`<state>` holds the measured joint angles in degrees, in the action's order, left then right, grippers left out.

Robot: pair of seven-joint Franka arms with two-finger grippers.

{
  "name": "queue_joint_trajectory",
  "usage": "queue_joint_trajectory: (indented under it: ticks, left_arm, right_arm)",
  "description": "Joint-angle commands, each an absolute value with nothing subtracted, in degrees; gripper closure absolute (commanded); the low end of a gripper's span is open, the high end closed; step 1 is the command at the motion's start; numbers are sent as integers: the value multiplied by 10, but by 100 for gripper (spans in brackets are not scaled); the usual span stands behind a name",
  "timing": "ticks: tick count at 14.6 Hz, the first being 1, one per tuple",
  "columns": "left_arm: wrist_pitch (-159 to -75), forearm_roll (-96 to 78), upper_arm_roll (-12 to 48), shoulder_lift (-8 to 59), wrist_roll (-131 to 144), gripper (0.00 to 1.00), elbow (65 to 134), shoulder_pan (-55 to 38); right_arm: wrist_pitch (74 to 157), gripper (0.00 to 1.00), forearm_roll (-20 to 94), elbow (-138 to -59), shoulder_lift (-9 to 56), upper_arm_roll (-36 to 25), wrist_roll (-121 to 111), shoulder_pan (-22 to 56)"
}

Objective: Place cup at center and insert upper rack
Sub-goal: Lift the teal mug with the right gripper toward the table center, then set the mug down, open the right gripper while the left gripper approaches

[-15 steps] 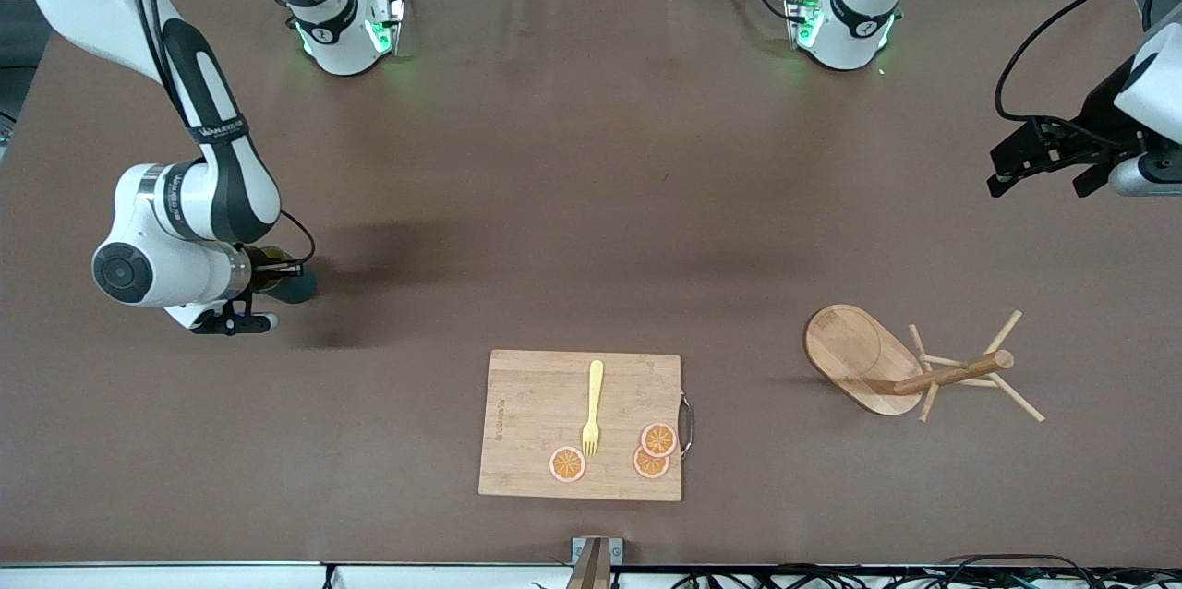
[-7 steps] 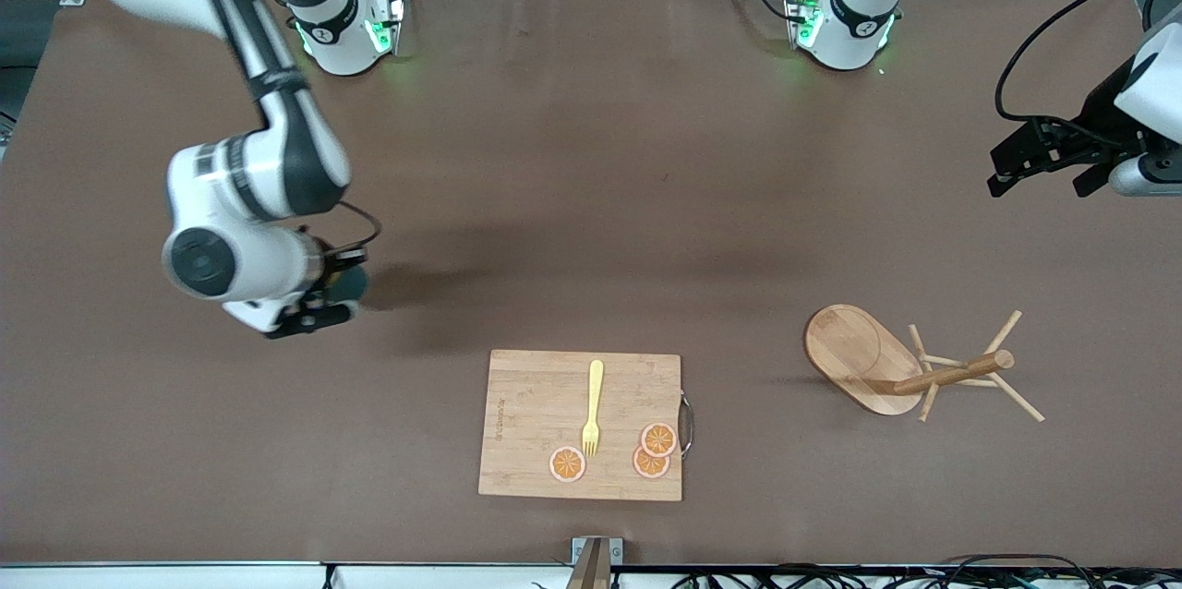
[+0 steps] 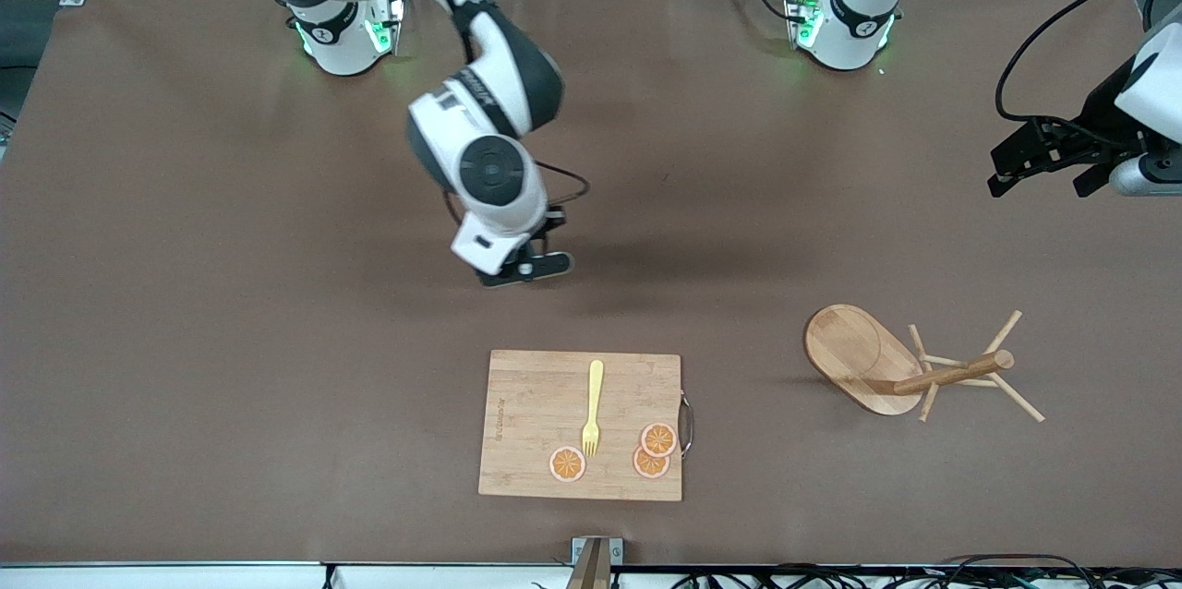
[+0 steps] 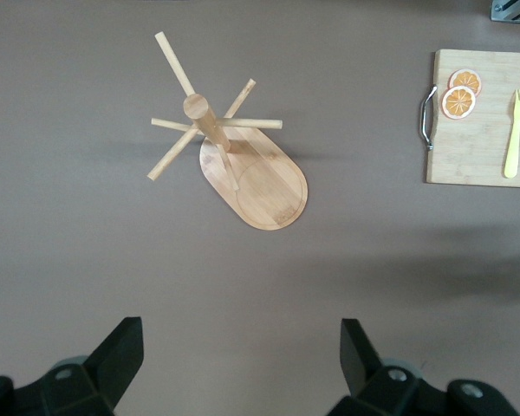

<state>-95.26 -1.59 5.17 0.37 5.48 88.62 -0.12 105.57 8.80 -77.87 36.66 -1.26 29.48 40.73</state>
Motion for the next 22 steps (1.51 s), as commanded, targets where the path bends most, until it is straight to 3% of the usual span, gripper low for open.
queue_joint_trajectory:
  ticks: [1,5,14,15,16,17,20,22]
  left_arm:
    - [-954,-16,53,4,41,0,882,0]
    - [-954,-15,53,4,41,0,882,-1]
    - [-954,-18,53,4,41,0,882,0]
    - [-954,-18,53,4,41,0,882,0]
    - [-954,-18,53,4,41,0,882,0]
    - [-954,-18,53,4,41,0,882,-1]
    - [-954,-18,54,4,41,0,881,-3]
    - [-954,-18,54,3,41,0,881,-3]
  right_arm:
    - [1102,100,162,-728,409,-20,403,441]
    - [1189,100,173,-724,439,-20,508,505]
    - [1186,99,171,-651,520,-21,533,574]
    - [1187,91,172,-650,519,-21,533,569]
    - [1191,35,175,-647,518,-21,541,564]
    - [1192,4,175,-634,518,-23,567,562]
    - [1180,0,174,-622,497,-25,595,546]
    - [1124,0,174,-616,476,-27,595,525]
